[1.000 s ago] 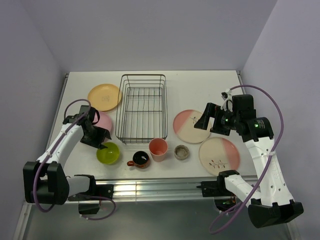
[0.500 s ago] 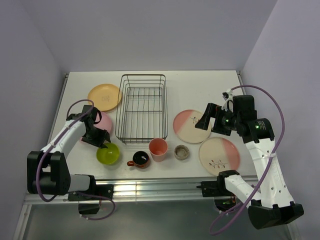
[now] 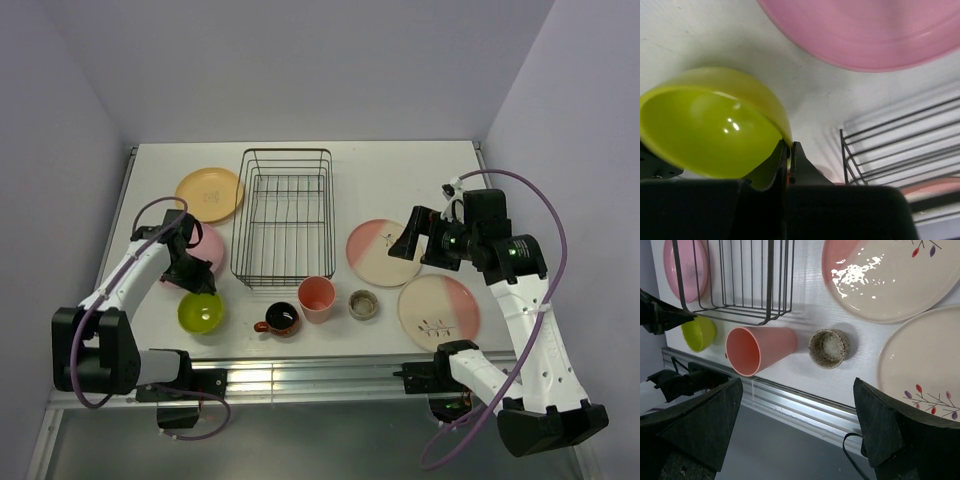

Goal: Load the mixed dishes into the dish rack

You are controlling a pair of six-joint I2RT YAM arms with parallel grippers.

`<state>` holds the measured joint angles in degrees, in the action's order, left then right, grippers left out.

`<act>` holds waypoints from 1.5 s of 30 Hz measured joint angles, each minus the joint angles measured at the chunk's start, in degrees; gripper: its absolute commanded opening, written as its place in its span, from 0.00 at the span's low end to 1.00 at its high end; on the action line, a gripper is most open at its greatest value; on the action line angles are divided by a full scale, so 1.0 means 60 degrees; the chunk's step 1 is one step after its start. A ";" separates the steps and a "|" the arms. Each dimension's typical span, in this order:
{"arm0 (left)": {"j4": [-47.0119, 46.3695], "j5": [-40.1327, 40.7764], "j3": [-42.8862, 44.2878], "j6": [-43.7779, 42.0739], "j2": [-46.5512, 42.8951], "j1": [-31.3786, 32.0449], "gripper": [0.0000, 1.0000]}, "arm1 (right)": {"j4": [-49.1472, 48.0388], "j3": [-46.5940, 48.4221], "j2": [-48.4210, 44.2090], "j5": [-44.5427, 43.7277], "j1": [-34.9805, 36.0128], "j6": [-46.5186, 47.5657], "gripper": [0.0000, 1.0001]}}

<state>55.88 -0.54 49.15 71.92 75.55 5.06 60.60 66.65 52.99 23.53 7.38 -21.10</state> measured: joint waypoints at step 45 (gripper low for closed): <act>-1.7781 -0.5737 -0.1002 0.6546 -0.3483 0.1479 0.00 | -1.3566 -0.1064 0.3483 0.6193 0.1701 -1.1806 0.98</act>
<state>-50.81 -34.96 43.13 111.20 54.65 13.93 -20.80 60.27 73.89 60.69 17.58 -91.94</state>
